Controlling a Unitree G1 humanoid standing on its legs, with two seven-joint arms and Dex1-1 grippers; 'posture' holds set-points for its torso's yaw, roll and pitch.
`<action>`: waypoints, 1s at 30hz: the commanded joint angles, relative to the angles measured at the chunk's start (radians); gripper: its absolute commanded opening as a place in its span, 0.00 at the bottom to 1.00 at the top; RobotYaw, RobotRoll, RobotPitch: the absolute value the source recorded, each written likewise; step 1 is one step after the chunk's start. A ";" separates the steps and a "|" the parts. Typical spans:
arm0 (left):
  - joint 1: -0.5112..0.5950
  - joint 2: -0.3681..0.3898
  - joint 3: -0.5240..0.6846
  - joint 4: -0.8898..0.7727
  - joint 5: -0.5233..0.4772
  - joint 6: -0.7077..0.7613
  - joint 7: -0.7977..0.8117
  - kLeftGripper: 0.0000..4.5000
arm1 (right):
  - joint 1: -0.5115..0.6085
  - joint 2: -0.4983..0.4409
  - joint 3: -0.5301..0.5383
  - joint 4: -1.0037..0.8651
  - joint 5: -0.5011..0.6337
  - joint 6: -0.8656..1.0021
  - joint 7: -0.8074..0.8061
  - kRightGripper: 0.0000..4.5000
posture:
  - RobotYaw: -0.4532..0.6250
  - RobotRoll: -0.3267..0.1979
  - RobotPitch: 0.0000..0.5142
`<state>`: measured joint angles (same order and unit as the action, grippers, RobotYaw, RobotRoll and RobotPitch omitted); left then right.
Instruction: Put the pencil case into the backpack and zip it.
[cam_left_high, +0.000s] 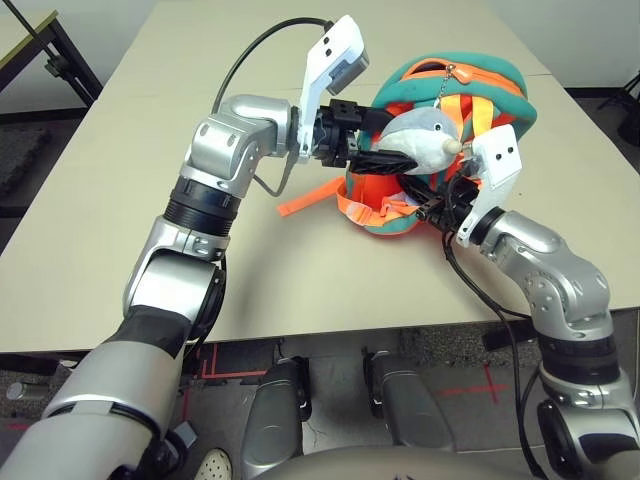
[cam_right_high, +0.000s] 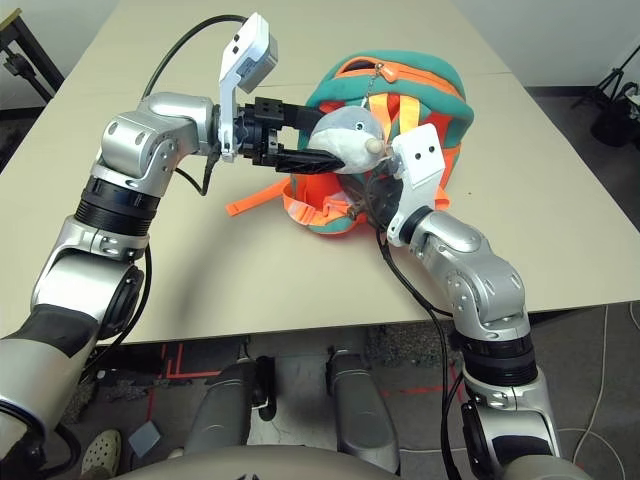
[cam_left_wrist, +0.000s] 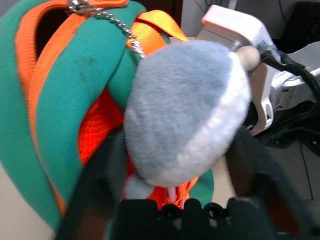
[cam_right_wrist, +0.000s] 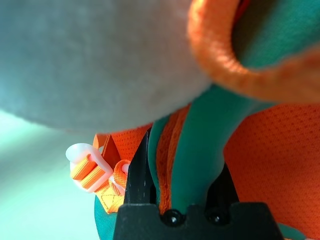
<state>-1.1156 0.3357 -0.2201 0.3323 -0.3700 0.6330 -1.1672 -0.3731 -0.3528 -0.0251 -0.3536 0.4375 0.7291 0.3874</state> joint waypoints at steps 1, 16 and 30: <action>0.008 0.003 -0.006 -0.015 0.003 0.020 -0.010 0.54 | 0.021 0.011 0.031 0.010 -0.001 0.016 0.008 0.08 | 0.27 0.62 0.27; 0.026 0.000 0.032 -0.062 -0.030 0.081 0.012 0.54 | 0.014 0.018 0.042 0.022 -0.012 0.012 0.022 0.08 | 0.29 0.62 0.26; 0.040 -0.019 0.017 -0.057 -0.020 0.068 0.019 0.92 | 0.016 0.016 0.044 0.021 -0.021 0.008 0.023 0.08 | 0.28 0.62 0.26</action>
<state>-1.0856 0.3222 -0.1946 0.2847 -0.3925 0.6970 -1.1526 -0.3726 -0.3411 -0.0136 -0.3513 0.4144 0.7235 0.3918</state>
